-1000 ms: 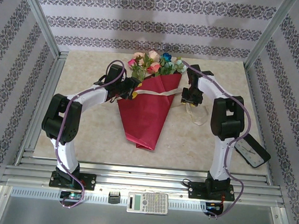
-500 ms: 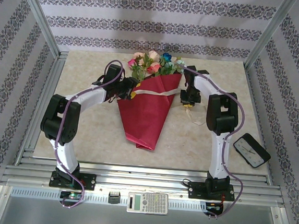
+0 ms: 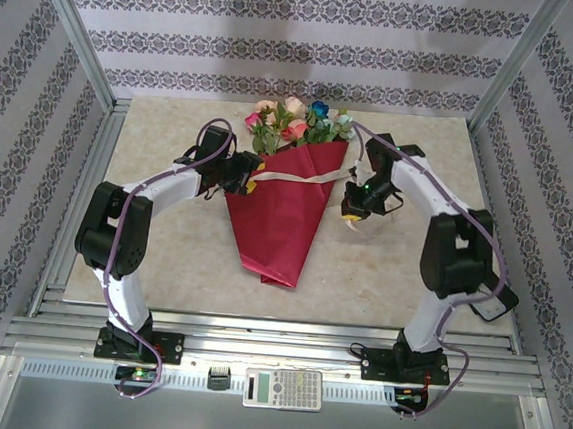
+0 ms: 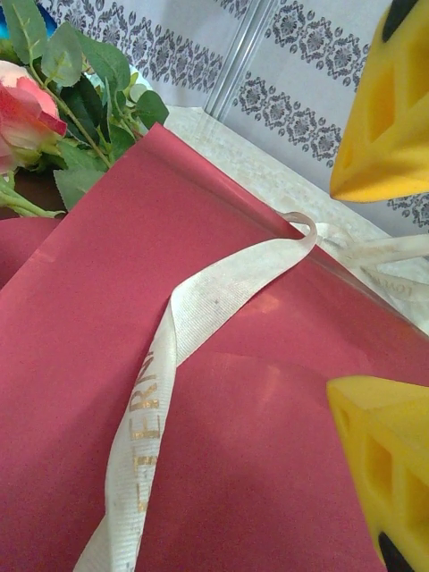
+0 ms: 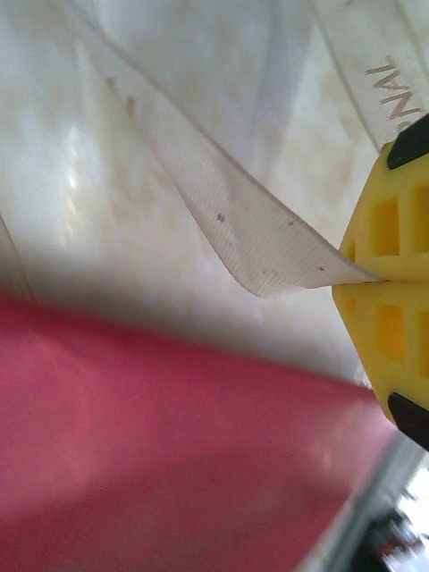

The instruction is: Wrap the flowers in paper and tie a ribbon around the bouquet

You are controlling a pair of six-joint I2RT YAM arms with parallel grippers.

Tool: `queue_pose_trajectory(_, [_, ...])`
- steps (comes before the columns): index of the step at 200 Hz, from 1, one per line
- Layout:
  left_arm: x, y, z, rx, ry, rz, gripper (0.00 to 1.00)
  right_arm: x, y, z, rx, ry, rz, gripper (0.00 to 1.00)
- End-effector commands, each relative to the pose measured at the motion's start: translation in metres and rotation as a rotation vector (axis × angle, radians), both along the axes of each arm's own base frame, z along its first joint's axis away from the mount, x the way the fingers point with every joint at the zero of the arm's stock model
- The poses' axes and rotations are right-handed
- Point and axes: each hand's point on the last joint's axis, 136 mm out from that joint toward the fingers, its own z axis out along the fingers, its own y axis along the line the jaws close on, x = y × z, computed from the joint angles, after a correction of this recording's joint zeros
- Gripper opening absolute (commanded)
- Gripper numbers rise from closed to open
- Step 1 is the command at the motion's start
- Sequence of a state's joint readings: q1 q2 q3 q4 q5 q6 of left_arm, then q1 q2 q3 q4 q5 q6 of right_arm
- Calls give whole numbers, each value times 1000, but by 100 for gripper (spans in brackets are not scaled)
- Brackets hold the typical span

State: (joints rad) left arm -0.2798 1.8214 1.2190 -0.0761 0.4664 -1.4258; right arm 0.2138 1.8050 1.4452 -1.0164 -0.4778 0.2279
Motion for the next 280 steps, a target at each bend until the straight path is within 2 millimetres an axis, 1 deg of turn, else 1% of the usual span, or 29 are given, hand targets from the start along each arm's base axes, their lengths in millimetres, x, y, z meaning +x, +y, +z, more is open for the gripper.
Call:
queue_pose_trajectory(1, [-7, 7, 1, 11, 26, 13, 54, -4, 30, 42, 236, -66, 8, 0])
queue_pose_trajectory(24, [-12, 12, -6, 36, 74, 30, 54, 6, 44, 77, 362, -154, 9, 0])
queue_pose_trajectory(47, [-18, 21, -15, 48, 153, 115, 56, 16, 62, 109, 489, -205, 42, 0])
queue_pose_trajectory(67, [-14, 29, -19, 44, 187, 208, 58, 20, 78, 130, 553, -239, 90, 0])
queue_pose_trajectory(83, [-9, 35, -23, 45, 215, 280, 58, 21, 88, 137, 579, -246, 114, 0])
queue_pose_trajectory(103, [-11, 44, -40, 43, 290, 360, 57, 27, 98, 145, 599, -268, 122, 0])
queue_pose_trajectory(124, [-11, 51, -54, 29, 337, 435, 54, 34, 109, 155, 619, -287, 123, 0])
queue_pose_trajectory(146, [0, 60, -57, 12, 336, 490, 53, 34, 125, 168, 653, -306, 162, 0])
queue_pose_trajectory(171, [18, 63, -54, 6, 319, 505, 53, 30, 140, 171, 670, -302, 199, 0])
queue_pose_trajectory(189, [21, 61, -57, 6, 341, 499, 53, 31, 147, 172, 674, -302, 207, 0])
queue_pose_trajectory(206, [20, 58, -65, -11, 372, 494, 52, 34, 153, 172, 680, -304, 206, 0])
queue_pose_trajectory(223, [19, 52, -75, -42, 403, 485, 48, 37, 155, 175, 682, -310, 204, 0])
queue_pose_trajectory(244, [20, 51, -84, -64, 419, 499, 42, 39, 159, 175, 685, -311, 209, 0])
queue_pose_trajectory(256, [25, 49, -86, -86, 413, 498, 31, 39, 161, 176, 689, -312, 214, 0])
queue_pose_trajectory(261, [27, 47, -87, -96, 413, 495, 25, 40, 162, 177, 692, -313, 215, 0])
queue_pose_trajectory(265, [29, 46, -87, -104, 408, 492, 20, 40, 163, 176, 694, -310, 216, 0])
queue_pose_trajectory(280, [37, 43, -84, -125, 383, 472, 6, 41, 166, 174, 700, -301, 219, 0])
